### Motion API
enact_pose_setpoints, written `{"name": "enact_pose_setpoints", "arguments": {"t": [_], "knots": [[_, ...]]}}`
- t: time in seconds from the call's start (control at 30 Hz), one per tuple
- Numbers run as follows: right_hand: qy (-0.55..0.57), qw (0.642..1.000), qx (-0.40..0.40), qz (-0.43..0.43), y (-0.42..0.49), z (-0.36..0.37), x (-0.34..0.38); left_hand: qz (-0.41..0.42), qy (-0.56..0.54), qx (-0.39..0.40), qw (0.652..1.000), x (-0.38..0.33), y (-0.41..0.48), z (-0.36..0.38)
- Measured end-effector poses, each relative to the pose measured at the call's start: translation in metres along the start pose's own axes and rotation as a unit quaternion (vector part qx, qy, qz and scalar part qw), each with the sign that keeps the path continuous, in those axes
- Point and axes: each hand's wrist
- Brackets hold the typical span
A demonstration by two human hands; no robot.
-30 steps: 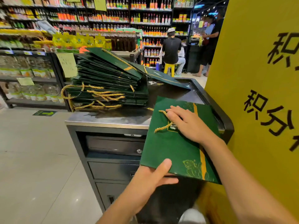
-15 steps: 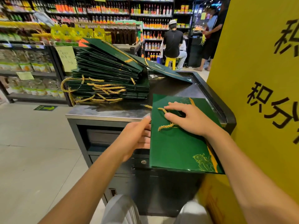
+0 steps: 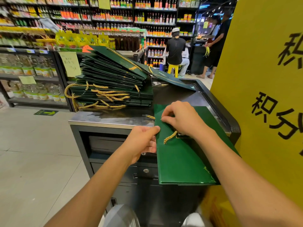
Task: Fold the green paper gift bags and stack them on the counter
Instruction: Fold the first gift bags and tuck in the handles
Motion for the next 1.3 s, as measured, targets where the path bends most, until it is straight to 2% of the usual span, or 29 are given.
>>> {"name": "enact_pose_setpoints", "arguments": {"t": [0.07, 0.17, 0.3, 0.47, 0.6, 0.73, 0.83, 1.03, 1.3], "knots": [[0.011, 1.000, -0.016, -0.003, -0.001, 0.002, -0.004, -0.001, -0.011, 0.004, 1.000, 0.000, 0.001, 0.000], [0.094, 0.994, -0.049, 0.016, -0.004, 0.000, -0.014, 0.006, -0.027, 0.004, 1.000, 0.001, 0.003, 0.000], [0.128, 0.990, -0.055, 0.016, -0.007, -0.003, -0.014, 0.020, -0.029, 0.007, 0.999, -0.003, 0.003, 0.005], [0.194, 0.981, -0.026, 0.012, -0.016, -0.007, -0.018, 0.030, -0.036, -0.002, 0.999, -0.003, 0.003, 0.005], [0.290, 0.954, -0.038, 0.065, -0.018, -0.010, -0.019, 0.029, -0.037, 0.000, 0.999, -0.005, 0.004, 0.009], [0.343, 0.931, -0.056, 0.116, -0.014, -0.006, -0.018, -0.005, 0.008, 0.026, 1.000, -0.010, 0.000, 0.011], [0.317, 0.938, -0.062, 0.124, -0.015, -0.003, -0.019, -0.014, 0.020, 0.039, 0.999, -0.011, 0.000, 0.011], [0.221, 0.972, -0.033, 0.067, -0.019, 0.001, -0.021, -0.001, 0.025, 0.037, 0.999, -0.008, 0.000, 0.011], [0.235, 0.968, -0.023, 0.087, -0.024, -0.004, -0.023, -0.020, -0.010, 0.040, 0.999, -0.007, 0.003, 0.009]]}}
Point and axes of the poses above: each hand's wrist, its own y-axis towards the middle knuckle, its own z-axis out of the palm, x = y × z, and after that the axes turned 14 degrees about -y, right-handed
